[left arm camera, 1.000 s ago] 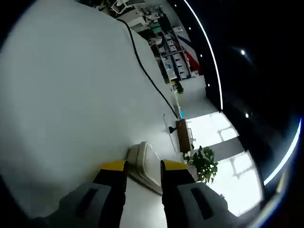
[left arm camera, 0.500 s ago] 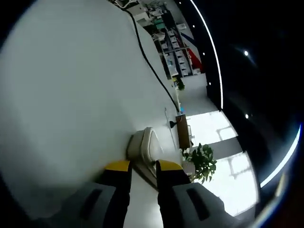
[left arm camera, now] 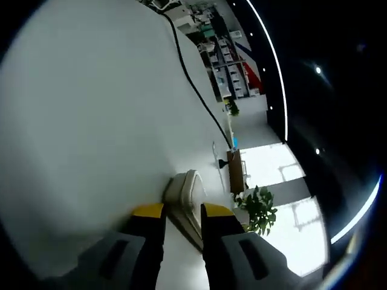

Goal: Arrange the utensils inside the cutlery case until each visible utensil rests in its matching compartment.

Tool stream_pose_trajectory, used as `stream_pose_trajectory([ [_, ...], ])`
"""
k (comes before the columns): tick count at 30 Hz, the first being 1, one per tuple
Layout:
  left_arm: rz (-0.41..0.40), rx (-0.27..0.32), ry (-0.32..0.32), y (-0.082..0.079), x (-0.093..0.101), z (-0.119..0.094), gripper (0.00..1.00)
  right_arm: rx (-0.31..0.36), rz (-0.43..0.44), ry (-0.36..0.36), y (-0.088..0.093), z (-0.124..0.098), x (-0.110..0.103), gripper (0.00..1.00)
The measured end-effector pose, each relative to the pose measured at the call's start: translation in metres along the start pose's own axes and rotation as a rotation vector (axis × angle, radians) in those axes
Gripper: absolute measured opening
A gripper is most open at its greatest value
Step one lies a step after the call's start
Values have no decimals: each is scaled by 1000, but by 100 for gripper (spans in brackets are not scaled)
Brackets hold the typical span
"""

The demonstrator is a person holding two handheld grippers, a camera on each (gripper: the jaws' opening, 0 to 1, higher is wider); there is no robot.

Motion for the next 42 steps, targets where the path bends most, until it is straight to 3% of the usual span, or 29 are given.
stream_pose_trajectory([
  [1,-85,49,2,-3,-1,-1,21,-11,-12,-15,0,-1,-3,40],
  [3,-155,81,13,-2,-1,0,21,-28,-16,-18,0,0,-4,40],
  [5,-118,76,3,-1,0,-1,21,-39,-27,-23,0,0,-6,40],
  [8,-156,76,2,-1,-1,-1,20,-46,-110,-34,-2,1,-8,46],
  [10,-148,76,1,-1,0,0,20,-68,-83,-80,0,2,-16,43],
  [13,-134,83,1,-2,0,0,18,-57,-90,-72,-1,2,-13,43],
  [15,-174,90,18,0,0,0,15,-58,-111,-82,0,1,-14,43],
  [16,-143,61,-8,2,-6,-4,10,-44,-111,-108,-3,1,-17,42],
  [17,-184,59,35,2,3,-1,7,-56,-120,-97,-1,0,-18,42],
  [19,-103,69,21,-6,3,4,5,-73,-127,-107,-1,1,-20,42],
  [23,-228,65,38,-4,1,6,5,-87,-139,-129,1,-3,-21,41],
  [24,-162,79,38,-5,2,7,6,-89,-140,-131,1,-3,-21,41],
  [27,-165,93,44,-4,3,2,10,-98,-138,-157,3,-6,-24,39],
  [29,-130,61,-17,-3,-6,-4,18,-115,-105,-186,5,-6,-25,36],
  [31,-118,97,44,-14,3,-6,15,-120,-100,-185,6,-6,-23,34],
  [32,-123,84,32,-16,3,-8,18,-121,-100,-190,6,-6,-24,34],
  [35,4,93,-28,-37,-1,-15,25,-134,-106,-232,9,-9,-25,32],
  [37,20,52,1,-41,5,-12,24,-151,-110,-276,12,-13,-27,30],
  [42,154,8,-1,-56,10,-3,35,-175,-164,-354,17,-22,-28,25],
])
Point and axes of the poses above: the point that each gripper's makers call its tool centre point, and the gripper's own axes: z roughly forward along the fingers, x roughly to its right, y roughly out of its underside, the point moved 1 cm from there along -z, roughly backward along the fingers, and after that the axes turned 13 degrees about y, right-handed, at the moved point
